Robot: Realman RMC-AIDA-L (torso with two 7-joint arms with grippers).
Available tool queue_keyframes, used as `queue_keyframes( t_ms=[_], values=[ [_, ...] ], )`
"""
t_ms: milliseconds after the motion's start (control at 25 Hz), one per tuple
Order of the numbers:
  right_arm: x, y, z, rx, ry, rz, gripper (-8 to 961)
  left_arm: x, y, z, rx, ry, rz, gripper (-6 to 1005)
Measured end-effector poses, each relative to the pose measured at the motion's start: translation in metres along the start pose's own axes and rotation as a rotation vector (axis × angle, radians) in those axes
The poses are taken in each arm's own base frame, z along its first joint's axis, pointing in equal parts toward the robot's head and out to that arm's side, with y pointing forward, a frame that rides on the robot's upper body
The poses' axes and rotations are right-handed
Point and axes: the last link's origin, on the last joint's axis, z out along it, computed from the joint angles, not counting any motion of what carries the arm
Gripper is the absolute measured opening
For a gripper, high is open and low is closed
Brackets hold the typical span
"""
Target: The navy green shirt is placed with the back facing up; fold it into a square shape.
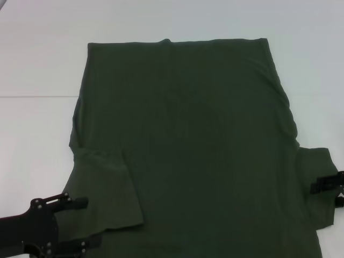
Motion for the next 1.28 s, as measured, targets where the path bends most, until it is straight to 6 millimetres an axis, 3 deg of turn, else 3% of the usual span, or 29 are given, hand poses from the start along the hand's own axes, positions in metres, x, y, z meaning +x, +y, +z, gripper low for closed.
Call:
queue_keyframes(
  t_ms=[720, 1280],
  values=[
    [-0.0014, 0.0026, 0.0008, -0.014, 0.002, -0.018, 744, -0.0006, 0.0005, -0.0005, 0.0, 0.0, -0.002, 846],
    [-0.0027, 0.0057, 0.0016, 0.005, 0.011, -0.058, 201, -0.0001, -0.0003, -0.0005, 0.004, 0.001, -0.003, 846]
  ],
)
